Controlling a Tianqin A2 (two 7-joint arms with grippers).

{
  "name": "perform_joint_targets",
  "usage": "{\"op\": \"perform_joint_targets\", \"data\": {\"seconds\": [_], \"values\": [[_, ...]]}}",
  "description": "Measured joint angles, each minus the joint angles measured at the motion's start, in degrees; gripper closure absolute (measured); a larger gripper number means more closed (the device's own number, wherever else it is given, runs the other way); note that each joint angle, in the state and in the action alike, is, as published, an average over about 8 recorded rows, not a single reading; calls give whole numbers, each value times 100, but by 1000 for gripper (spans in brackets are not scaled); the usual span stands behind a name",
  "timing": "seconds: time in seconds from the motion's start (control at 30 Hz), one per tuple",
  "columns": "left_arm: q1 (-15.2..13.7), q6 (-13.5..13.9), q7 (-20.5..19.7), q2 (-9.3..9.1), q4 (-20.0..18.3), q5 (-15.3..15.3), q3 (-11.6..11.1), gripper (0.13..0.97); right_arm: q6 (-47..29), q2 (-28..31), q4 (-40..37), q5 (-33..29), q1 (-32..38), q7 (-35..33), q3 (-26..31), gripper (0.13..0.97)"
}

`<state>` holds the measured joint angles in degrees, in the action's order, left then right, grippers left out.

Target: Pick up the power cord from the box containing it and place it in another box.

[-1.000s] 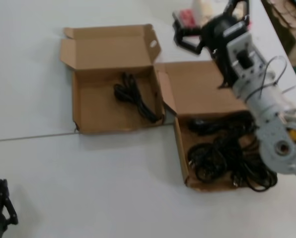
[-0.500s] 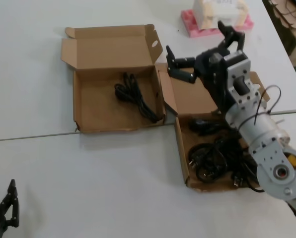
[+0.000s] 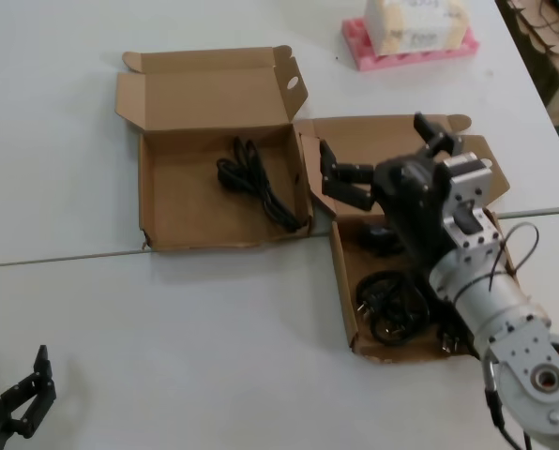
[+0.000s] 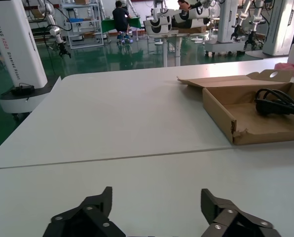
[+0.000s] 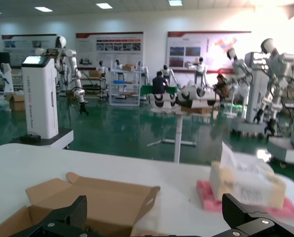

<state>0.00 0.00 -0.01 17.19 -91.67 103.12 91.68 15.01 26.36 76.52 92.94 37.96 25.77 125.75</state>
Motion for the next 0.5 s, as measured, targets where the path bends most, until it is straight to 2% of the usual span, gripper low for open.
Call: {"op": "perform_joint_targets", "data": {"seconds": [0.2, 0.23, 0.5], "values": [[0, 0, 0, 0, 0, 0, 0, 440, -196, -119, 198, 133, -493, 0, -443, 129], [0, 0, 0, 0, 0, 0, 0, 440, -228, -139, 230, 155, -574, 0, -515, 129], [0, 0, 0, 0, 0, 1, 0, 271, -489, -299, 495, 332, -1238, 0, -1112, 129]]}}
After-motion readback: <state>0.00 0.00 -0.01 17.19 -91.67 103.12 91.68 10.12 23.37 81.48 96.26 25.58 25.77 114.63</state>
